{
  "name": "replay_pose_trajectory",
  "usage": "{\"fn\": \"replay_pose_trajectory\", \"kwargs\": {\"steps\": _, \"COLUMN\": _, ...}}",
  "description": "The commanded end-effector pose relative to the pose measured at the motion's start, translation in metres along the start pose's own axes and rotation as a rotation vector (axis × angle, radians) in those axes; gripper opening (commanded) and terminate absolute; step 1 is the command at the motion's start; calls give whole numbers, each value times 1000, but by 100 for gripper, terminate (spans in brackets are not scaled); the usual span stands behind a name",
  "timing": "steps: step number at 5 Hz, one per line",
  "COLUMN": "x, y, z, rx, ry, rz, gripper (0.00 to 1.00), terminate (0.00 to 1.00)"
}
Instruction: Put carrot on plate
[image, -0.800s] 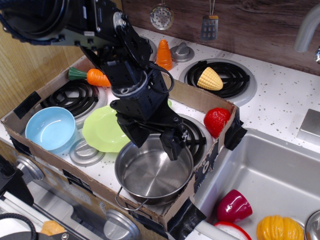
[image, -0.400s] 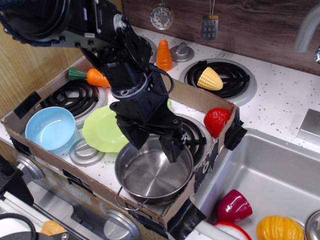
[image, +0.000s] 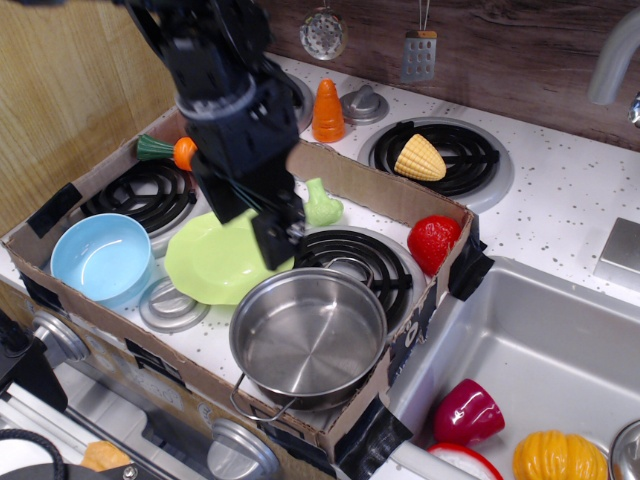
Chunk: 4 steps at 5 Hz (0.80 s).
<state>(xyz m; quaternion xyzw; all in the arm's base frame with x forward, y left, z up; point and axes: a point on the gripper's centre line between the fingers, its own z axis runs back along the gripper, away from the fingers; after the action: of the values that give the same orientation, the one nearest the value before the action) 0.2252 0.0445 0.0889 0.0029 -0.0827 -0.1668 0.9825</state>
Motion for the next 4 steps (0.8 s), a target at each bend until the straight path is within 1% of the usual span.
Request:
{"fn": "replay_pose_trajectory", "kwargs": {"steps": 1, "x": 15, "y": 64, "z": 3, "rx": 50, "ry": -21, "rz": -356, "gripper": 100, "terminate": 0}}
{"fn": "replay_pose_trajectory", "kwargs": {"steps": 2, "x": 19, "y": 90, "z": -5, "rx": 74, "ry": -50, "rz": -475, "gripper": 100, "terminate": 0}}
{"fn": "replay_pose_trajectory", "kwargs": {"steps": 4, "x": 33, "y": 126, "z": -9, "rx": 144, "ry": -56, "rz": -646, "gripper": 100, "terminate": 0}}
